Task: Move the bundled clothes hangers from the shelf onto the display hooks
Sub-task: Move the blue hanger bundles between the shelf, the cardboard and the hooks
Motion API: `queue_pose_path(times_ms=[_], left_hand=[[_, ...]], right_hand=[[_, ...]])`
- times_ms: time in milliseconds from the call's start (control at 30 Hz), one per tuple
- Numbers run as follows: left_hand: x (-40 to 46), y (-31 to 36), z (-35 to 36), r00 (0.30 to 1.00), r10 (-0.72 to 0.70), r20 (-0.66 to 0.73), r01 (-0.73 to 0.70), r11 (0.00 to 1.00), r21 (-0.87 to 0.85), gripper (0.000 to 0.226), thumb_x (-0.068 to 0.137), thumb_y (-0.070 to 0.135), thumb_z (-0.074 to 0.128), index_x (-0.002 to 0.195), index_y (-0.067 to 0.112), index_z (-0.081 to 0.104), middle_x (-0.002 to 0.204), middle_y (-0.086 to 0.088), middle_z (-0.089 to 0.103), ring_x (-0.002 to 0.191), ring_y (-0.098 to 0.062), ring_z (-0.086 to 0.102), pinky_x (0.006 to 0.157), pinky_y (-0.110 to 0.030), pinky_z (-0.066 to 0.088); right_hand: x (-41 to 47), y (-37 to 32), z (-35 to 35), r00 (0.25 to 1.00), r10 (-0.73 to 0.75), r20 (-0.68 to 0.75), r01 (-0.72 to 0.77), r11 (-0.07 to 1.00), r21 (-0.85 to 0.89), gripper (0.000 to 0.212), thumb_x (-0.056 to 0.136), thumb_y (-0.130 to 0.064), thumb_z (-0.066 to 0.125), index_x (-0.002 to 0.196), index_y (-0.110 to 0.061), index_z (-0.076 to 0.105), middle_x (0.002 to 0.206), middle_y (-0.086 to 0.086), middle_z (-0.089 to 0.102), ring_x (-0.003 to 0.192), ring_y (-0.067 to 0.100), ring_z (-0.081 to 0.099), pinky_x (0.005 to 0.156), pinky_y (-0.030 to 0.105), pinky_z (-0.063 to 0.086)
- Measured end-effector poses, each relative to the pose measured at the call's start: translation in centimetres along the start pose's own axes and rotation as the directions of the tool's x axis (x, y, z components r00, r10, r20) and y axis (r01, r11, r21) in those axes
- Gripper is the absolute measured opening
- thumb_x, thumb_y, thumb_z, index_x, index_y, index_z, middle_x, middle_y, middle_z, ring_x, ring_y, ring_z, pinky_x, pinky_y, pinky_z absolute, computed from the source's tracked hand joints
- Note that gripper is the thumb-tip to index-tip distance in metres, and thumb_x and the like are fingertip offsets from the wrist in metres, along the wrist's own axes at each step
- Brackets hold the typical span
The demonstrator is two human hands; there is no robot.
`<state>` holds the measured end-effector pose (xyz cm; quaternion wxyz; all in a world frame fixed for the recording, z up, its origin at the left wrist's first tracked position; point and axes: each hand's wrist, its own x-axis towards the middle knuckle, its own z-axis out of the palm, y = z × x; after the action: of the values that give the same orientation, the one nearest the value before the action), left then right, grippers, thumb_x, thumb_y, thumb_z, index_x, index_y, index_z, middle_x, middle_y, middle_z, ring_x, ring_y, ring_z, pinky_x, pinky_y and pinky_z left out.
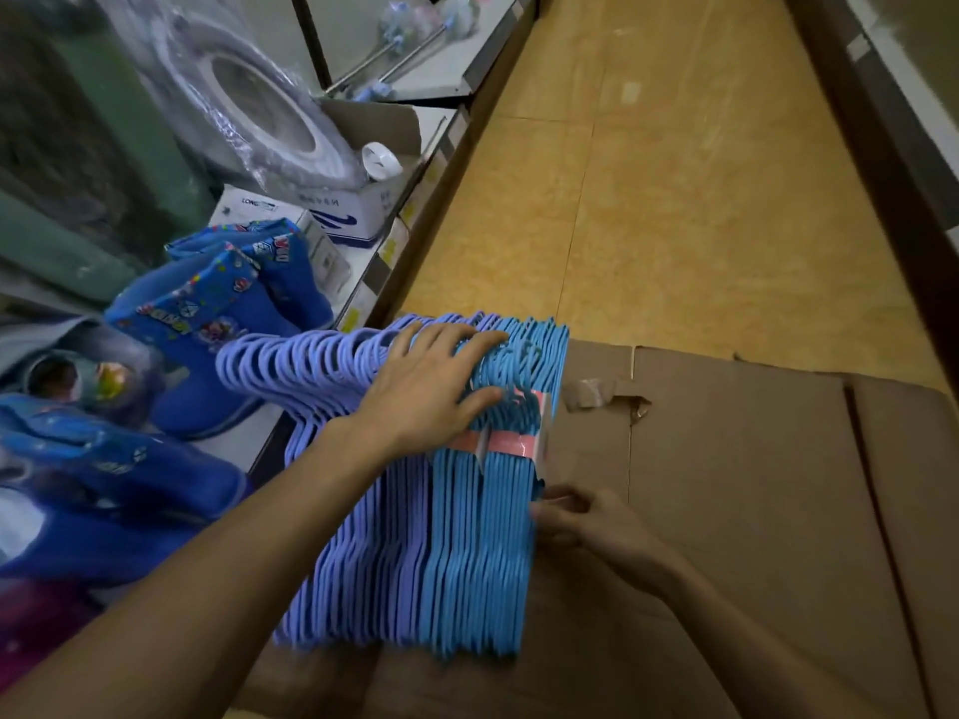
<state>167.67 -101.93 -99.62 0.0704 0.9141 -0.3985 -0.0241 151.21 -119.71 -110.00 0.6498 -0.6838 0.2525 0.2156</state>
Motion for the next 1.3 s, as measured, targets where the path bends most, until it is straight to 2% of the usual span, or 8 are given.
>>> queue_pose_path(times_ms=[100,267,467,600,767,900,1100,1300], left_hand=[[0.1,0.0,0.2,1.0,0.005,-0.015,-0.005,1.0,-0.003,0.059,0.096,0.057,0.043,0.149,0.033,0.032,0.144,0.002,0.044,0.136,-0.022,0.035,0.116,-0.046,0.021],[0.3,-0.1,0.6,0.999,0.007,-0.041,-0.008,1.0,-0.003,0.057,0.096,0.057,0.044,0.147,0.034,0.033,0.14,0.003,0.046,0.132,-0.021,0.038,0.114,-0.043,0.023],[0.5,0.8,0.6,0.999,-0.012,-0.052,0.011,1.0,-0.023,0.059,0.093,0.06,0.04,0.146,0.034,0.036,0.136,0.004,0.049,0.129,-0.021,0.042,0.11,-0.042,0.027],[1.4,3.0,0.3,0.999,-0.015,-0.051,0.012,0.998,-0.062,0.063,0.09,0.059,0.04,0.146,0.029,0.039,0.139,0.001,0.049,0.13,-0.024,0.043,0.108,-0.041,0.027],[2.6,7.5,-0.2,0.998,0.025,-0.06,-0.032,0.993,-0.118,0.067,0.087,0.06,0.037,0.147,0.031,0.041,0.138,0.001,0.05,0.126,-0.024,0.046,0.105,-0.04,0.029],[3.4,10.3,0.1,0.996,0.084,-0.043,-0.09,0.983,-0.162,0.07,0.085,0.066,0.035,0.146,0.033,0.041,0.139,0.006,0.049,0.125,-0.021,0.044,0.101,-0.034,0.025],[4.3,14.0,2.2,0.996,0.086,-0.037,-0.093,0.959,-0.268,0.062,0.091,0.059,0.045,0.143,0.025,0.044,0.138,0.001,0.051,0.125,-0.023,0.046,0.103,-0.041,0.037],[4.7,15.4,2.4,0.996,0.078,-0.047,-0.089,0.953,-0.288,0.056,0.094,0.047,0.056,0.144,0.025,0.043,0.136,0.002,0.049,0.123,-0.018,0.047,0.103,-0.035,0.039]], right_hand=[[1.0,1.0,2.6,0.996,0.039,0.08,-0.056,0.973,0.222,0.059,0.077,-0.034,0.08,0.129,-0.015,0.057,0.119,0.004,0.07,0.104,0.018,0.071,0.094,0.039,0.057],[2.1,2.2,6.4,0.983,0.069,0.173,-0.146,0.862,0.485,0.052,0.076,-0.017,0.08,0.124,-0.006,0.061,0.114,0.014,0.073,0.106,0.031,0.071,0.095,0.049,0.055],[1.8,2.8,7.4,0.979,0.093,0.182,-0.19,0.739,0.646,0.048,0.078,-0.015,0.078,0.122,-0.005,0.063,0.112,0.019,0.073,0.102,0.035,0.071,0.083,0.047,0.058],[0.8,2.9,5.0,0.976,0.095,0.195,-0.199,0.751,0.63,0.049,0.078,-0.015,0.078,0.123,-0.004,0.062,0.114,0.021,0.072,0.104,0.037,0.07,0.09,0.053,0.055],[-1.6,3.8,-1.1,0.977,0.131,0.169,-0.206,0.789,0.578,0.051,0.074,-0.014,0.084,0.12,-0.004,0.064,0.112,0.021,0.072,0.098,0.036,0.072,0.08,0.048,0.059],[-3.3,4.9,-6.4,0.982,0.138,0.128,-0.182,0.865,0.467,0.074,0.06,-0.025,0.093,0.124,-0.002,0.062,0.116,0.021,0.071,0.102,0.036,0.07,0.084,0.045,0.057],[-4.4,5.9,-11.2,0.989,0.134,0.062,-0.146,0.946,0.288,0.057,0.071,-0.021,0.089,0.12,-0.005,0.065,0.113,0.015,0.073,0.103,0.031,0.071,0.085,0.04,0.059],[-4.6,6.3,-11.9,0.997,0.06,0.037,-0.065,0.99,0.126,0.047,0.075,-0.025,0.085,0.117,-0.016,0.066,0.109,0.003,0.075,0.1,0.019,0.073,0.082,0.031,0.059]])
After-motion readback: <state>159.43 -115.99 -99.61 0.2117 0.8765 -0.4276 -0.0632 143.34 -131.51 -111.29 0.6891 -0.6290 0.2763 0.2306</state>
